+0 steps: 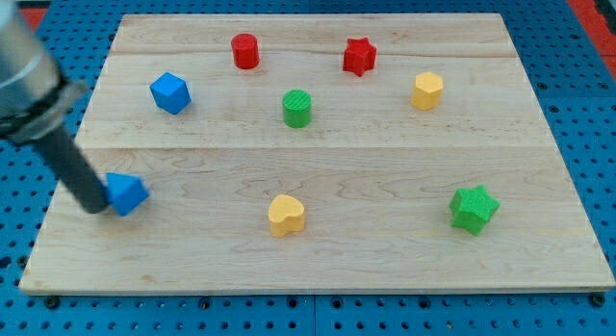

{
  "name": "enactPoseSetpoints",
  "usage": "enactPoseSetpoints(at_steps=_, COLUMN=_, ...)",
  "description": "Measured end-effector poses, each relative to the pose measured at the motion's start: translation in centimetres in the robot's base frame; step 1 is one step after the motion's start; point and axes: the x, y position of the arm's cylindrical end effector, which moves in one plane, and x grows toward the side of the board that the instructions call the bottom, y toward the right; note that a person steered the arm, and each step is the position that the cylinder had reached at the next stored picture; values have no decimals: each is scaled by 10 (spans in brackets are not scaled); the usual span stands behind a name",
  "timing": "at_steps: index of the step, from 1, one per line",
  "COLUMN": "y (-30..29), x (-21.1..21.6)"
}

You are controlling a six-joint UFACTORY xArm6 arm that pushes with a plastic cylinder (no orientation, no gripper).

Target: Push the yellow hexagon towards up

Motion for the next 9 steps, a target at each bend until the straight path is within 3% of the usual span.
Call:
enactPoseSetpoints(at_steps=1, y=66, x=-1)
enactPoseSetpoints(at_steps=3, y=71, x=-32)
enactPoseSetpoints(at_steps=4, y=76, x=-21)
enactPoseSetpoints(at_steps=5, y=100, x=55)
enactPoseSetpoints(at_steps=6, y=162, x=75)
enactPoseSetpoints(at_steps=9, y=188, x=-10)
